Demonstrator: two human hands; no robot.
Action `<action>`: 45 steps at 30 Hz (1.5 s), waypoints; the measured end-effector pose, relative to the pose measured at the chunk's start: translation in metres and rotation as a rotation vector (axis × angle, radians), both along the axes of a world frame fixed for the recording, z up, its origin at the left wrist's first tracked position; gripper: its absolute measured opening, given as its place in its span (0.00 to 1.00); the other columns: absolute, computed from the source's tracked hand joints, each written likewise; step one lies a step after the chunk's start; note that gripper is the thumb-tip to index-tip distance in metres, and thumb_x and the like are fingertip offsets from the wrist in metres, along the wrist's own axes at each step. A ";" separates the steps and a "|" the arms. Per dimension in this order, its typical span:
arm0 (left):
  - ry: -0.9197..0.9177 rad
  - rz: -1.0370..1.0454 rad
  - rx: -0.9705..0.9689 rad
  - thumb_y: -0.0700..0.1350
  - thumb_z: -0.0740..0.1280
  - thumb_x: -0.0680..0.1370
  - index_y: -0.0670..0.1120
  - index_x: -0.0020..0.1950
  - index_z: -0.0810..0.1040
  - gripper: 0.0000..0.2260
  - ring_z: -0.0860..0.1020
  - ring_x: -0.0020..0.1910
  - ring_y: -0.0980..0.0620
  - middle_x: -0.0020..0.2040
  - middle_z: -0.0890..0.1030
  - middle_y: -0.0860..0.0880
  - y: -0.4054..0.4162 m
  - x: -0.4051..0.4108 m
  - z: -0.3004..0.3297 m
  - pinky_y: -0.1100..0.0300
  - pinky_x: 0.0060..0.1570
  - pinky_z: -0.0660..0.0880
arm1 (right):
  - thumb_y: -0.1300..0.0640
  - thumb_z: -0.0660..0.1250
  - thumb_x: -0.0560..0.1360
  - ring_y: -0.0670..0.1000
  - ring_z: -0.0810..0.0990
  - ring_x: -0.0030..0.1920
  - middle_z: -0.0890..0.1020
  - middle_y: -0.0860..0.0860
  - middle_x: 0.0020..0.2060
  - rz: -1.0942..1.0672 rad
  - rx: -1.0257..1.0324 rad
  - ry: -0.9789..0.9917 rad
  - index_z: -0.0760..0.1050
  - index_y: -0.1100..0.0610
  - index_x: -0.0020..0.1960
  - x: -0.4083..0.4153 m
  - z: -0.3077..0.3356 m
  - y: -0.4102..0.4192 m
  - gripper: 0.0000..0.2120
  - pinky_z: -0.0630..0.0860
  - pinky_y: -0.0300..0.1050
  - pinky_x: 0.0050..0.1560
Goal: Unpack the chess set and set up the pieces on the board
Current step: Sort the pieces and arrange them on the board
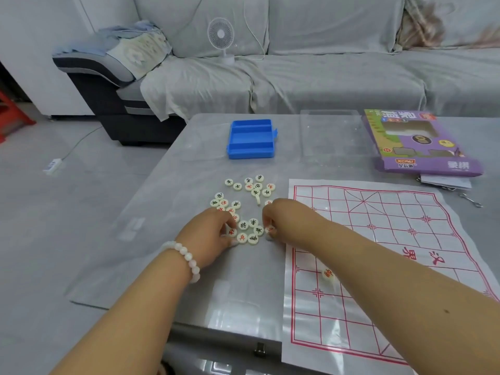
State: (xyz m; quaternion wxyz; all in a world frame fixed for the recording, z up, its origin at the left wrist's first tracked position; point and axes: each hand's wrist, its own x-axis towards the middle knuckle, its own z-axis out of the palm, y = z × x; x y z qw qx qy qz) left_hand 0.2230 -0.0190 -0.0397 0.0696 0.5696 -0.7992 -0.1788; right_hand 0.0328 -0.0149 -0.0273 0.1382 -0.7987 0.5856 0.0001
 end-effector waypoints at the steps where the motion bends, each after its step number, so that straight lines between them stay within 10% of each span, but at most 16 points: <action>1: -0.020 -0.004 -0.008 0.49 0.70 0.73 0.51 0.52 0.77 0.09 0.74 0.42 0.55 0.46 0.73 0.54 0.000 0.000 -0.001 0.63 0.44 0.70 | 0.55 0.68 0.74 0.55 0.77 0.52 0.77 0.55 0.52 -0.004 0.010 0.013 0.75 0.58 0.56 0.001 0.001 0.003 0.13 0.72 0.45 0.48; 24: -0.080 0.004 0.040 0.47 0.65 0.77 0.47 0.52 0.74 0.07 0.75 0.47 0.51 0.48 0.76 0.50 0.002 0.006 0.001 0.60 0.48 0.71 | 0.58 0.64 0.73 0.56 0.74 0.42 0.72 0.55 0.41 0.136 -0.081 -0.008 0.77 0.63 0.51 0.047 0.007 0.008 0.11 0.69 0.43 0.40; 38: 0.089 -0.284 0.063 0.50 0.67 0.74 0.50 0.53 0.77 0.09 0.73 0.40 0.60 0.43 0.76 0.57 0.061 -0.089 0.025 0.67 0.43 0.72 | 0.54 0.70 0.71 0.45 0.76 0.38 0.78 0.42 0.38 -0.241 0.052 -0.128 0.78 0.47 0.44 -0.108 0.047 0.092 0.03 0.67 0.30 0.35; 45: -0.091 -0.361 0.107 0.47 0.64 0.75 0.48 0.54 0.77 0.09 0.77 0.49 0.53 0.49 0.81 0.52 0.081 -0.126 0.021 0.64 0.47 0.71 | 0.52 0.66 0.73 0.43 0.75 0.45 0.77 0.41 0.47 -0.148 0.123 -0.058 0.78 0.48 0.53 -0.106 0.022 0.140 0.10 0.73 0.32 0.47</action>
